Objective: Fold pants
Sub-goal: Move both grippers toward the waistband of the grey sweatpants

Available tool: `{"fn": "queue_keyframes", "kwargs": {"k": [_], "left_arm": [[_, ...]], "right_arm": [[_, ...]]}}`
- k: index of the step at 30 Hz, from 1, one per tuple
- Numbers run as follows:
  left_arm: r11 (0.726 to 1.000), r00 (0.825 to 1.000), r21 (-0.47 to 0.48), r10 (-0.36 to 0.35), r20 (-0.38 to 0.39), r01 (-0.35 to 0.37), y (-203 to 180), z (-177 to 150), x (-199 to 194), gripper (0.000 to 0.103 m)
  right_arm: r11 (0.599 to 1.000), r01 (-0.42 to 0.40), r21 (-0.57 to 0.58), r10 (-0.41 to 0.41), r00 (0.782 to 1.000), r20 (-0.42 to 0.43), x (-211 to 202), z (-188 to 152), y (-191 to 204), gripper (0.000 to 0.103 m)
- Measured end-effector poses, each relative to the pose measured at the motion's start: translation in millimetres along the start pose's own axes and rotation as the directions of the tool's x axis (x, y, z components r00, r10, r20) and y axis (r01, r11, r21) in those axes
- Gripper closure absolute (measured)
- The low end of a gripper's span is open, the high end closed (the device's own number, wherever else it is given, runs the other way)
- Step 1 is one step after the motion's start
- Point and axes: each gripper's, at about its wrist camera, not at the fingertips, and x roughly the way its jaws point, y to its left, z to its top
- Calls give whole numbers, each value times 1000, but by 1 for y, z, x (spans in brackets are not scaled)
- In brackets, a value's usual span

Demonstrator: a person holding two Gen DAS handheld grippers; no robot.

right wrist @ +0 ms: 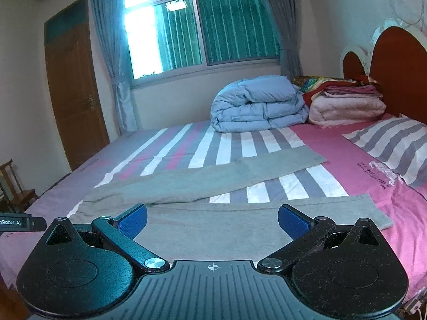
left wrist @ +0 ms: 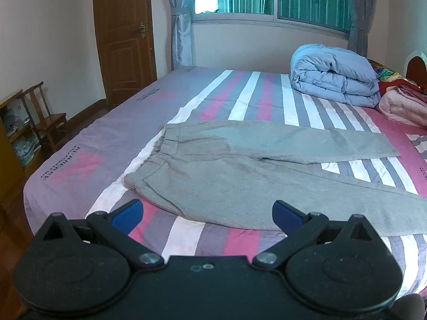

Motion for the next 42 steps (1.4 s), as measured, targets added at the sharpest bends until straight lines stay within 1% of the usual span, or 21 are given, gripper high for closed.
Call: {"fn": "queue_keyframes", "kwargs": {"k": [6, 17, 35, 42], "left_arm": [[1000, 1000, -5, 3, -7, -3, -1, -1, 2, 6], [1000, 1000, 2, 15, -13, -15, -3, 0, 8, 6], [999, 998, 10, 31, -51, -31, -2, 14, 32, 6], [999, 997, 19, 38, -73, -36, -3, 19, 46, 6]], "right_arm": [[1000, -18, -5, 18, 1000, -13, 6, 0, 4, 0], [1000, -22, -4, 22, 1000, -16, 12, 2, 7, 0], [1000, -31, 3, 31, 999, -36, 32, 1, 8, 0], [999, -48, -4, 48, 997, -53, 44, 2, 9, 0]]}}
